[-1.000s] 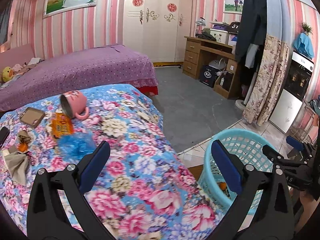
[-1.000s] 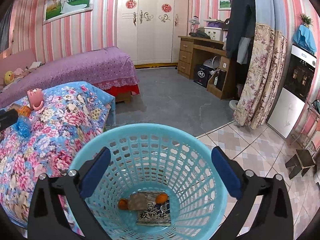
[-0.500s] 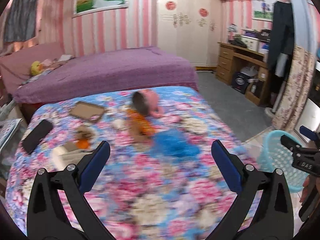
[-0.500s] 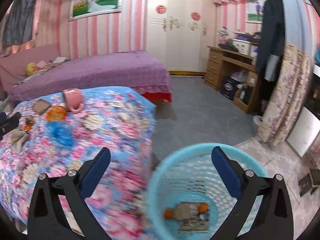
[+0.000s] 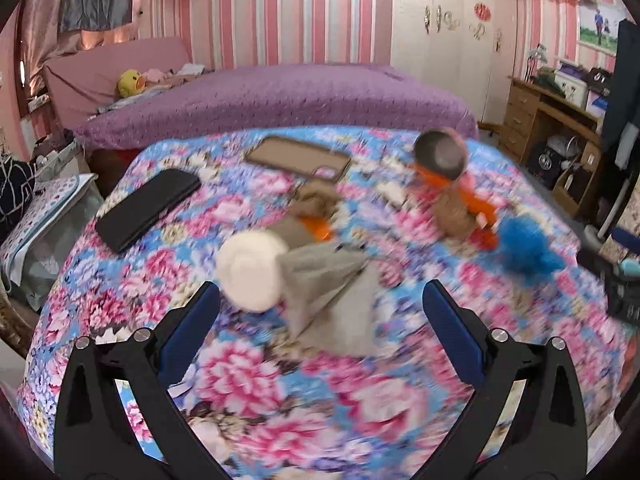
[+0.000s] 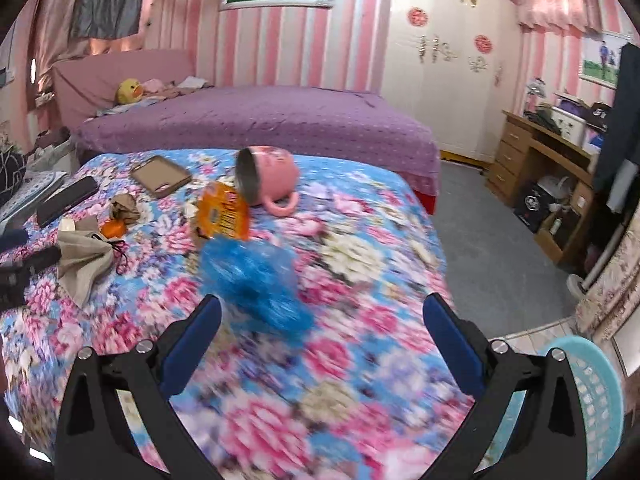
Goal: Collect trash
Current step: 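Grasp the blue plastic bag with the right tool while the left tool grasps the beige cloth pouch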
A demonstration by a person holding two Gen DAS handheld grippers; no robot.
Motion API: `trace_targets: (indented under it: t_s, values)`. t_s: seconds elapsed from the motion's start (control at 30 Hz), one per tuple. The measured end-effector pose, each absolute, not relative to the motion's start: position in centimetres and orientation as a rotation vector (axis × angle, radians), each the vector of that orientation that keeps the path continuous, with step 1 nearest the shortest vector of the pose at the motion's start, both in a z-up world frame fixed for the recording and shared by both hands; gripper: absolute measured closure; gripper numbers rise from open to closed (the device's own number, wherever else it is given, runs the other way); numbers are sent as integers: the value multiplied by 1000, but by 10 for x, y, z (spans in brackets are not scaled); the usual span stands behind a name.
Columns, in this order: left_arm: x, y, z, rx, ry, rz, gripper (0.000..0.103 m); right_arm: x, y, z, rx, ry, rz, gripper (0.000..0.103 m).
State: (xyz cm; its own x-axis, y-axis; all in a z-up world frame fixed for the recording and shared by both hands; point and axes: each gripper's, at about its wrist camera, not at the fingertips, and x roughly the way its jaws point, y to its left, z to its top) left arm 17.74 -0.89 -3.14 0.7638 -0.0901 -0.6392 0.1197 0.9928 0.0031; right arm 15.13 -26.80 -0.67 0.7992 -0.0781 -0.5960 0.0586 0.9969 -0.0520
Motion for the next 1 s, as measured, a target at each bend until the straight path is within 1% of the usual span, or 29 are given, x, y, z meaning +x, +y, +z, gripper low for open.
trace_targets:
  t_s: [0.27,0.33,0.37,0.4,0.47,0.53,0.6,0.63,0.67,0.7,0.73,0.8,0.83,0.87,0.97,1.0]
  values:
    - [184,8,-53,32,729,-97,5,197,-243,-36,-42,743,-34,5]
    - [186,7,-56,40,722,-87,5,202,-245,-38,-12,749,-25,10]
    - [187,7,-57,41,720,-84,5,204,-246,-39,0,759,-18,24]
    - [189,6,-59,41,722,-84,5,206,-247,-42,9,777,-6,45]
    - [192,7,-58,33,724,-76,6,206,-249,-46,21,797,12,62]
    - [195,7,-57,12,728,-72,7,201,-251,-46,40,790,38,66]
    - [197,5,-57,-3,731,-88,13,194,-256,-41,51,765,45,67]
    - [198,4,-57,-6,732,-101,20,191,-257,-38,55,755,44,68]
    - [198,2,-58,-6,736,-116,30,187,-259,-35,60,744,43,68]
    - [200,-2,-60,2,749,-127,34,182,-262,-32,70,732,42,68]
    - [201,-4,-61,9,760,-129,42,178,-265,-29,77,723,40,68]
    - [201,-7,-62,16,762,-136,49,170,-270,-25,86,710,38,68]
    - [200,-8,-62,14,761,-142,58,167,-272,-24,83,706,36,68]
    - [200,-8,-61,7,761,-150,70,163,-273,-24,75,705,33,68]
    - [198,-9,-60,-31,777,-187,86,157,-274,-25,50,709,28,68]
    - [196,-10,-58,-46,779,-205,88,154,-273,-26,37,711,29,68]
